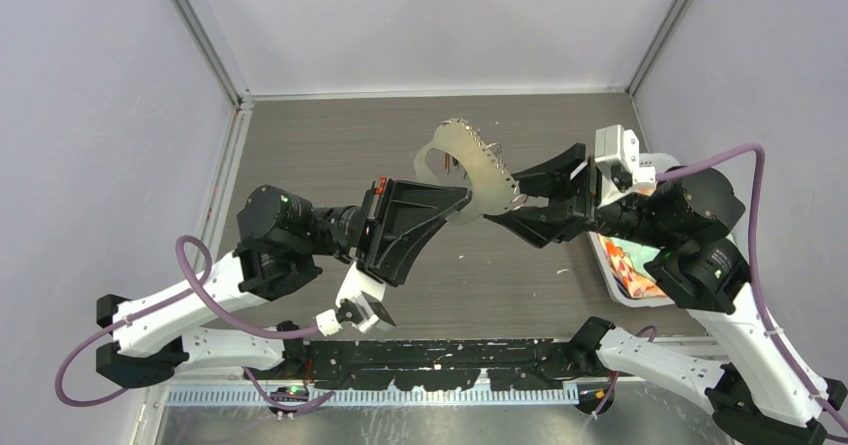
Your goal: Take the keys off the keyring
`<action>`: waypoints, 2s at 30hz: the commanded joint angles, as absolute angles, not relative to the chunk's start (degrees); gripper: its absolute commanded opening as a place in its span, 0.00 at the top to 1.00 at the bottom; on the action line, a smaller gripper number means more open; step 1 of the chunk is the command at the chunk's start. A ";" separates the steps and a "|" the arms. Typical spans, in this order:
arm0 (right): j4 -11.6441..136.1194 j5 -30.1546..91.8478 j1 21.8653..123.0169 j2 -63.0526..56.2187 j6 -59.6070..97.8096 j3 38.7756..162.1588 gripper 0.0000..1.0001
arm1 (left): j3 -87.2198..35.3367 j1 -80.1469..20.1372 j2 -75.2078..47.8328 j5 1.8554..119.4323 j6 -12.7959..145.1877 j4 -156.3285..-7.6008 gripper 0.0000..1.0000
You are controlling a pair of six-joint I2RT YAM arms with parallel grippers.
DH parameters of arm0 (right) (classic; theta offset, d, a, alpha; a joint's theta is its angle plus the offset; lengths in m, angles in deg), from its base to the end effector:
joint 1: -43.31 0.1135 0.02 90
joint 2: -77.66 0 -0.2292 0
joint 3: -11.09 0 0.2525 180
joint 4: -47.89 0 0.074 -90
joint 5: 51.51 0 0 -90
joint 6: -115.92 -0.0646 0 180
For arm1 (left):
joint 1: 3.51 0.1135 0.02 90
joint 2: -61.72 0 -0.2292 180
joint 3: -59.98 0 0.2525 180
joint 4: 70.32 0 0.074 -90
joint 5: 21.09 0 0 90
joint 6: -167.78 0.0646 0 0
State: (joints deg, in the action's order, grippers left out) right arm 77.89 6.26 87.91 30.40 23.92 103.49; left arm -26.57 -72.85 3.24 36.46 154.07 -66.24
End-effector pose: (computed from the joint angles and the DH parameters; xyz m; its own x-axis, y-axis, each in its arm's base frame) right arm 0.0945 0.1416 0.4944 0.1523 0.1917 -0.9696 -0.9664 0.2343 -0.1055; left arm 0.0493 -0.2291 0.4961 0.9673 -0.2417 0.0767 0.0427 0.4535 0.8902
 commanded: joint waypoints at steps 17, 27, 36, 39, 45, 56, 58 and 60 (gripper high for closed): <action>68.71 7.21 88.32 30.52 27.74 107.78 0.53 | -27.40 -73.25 6.59 33.34 142.83 -55.04 1.00; 62.11 3.52 88.32 25.52 21.19 112.64 0.61 | -27.45 -73.20 7.03 33.20 142.38 -55.33 1.00; 67.08 -0.69 88.29 21.33 17.37 118.86 0.61 | -27.52 -73.25 7.40 32.78 142.10 -55.66 1.00; 67.54 -2.85 88.31 20.59 15.88 120.24 0.60 | -27.52 -73.23 7.40 32.79 141.97 -55.68 1.00; 73.85 -4.53 88.03 17.41 16.22 125.20 0.59 | -27.30 -73.23 8.03 33.03 142.23 -56.10 1.00; 60.44 -15.27 78.54 13.34 1.26 124.98 0.58 | -26.38 -73.27 9.38 34.28 143.32 -57.42 1.00; 47.36 -19.07 74.87 12.10 -9.95 123.00 0.58 | -26.29 -73.24 9.50 34.37 143.34 -57.56 1.00; 36.47 -21.87 72.63 10.25 -20.94 122.42 0.59 | -26.28 -73.25 9.59 34.50 143.42 -57.69 1.00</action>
State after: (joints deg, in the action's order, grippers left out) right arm 61.28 -14.00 76.68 12.26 1.38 123.33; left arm -26.06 -72.98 8.49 33.42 142.53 -60.58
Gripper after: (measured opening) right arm 0.419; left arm 0.007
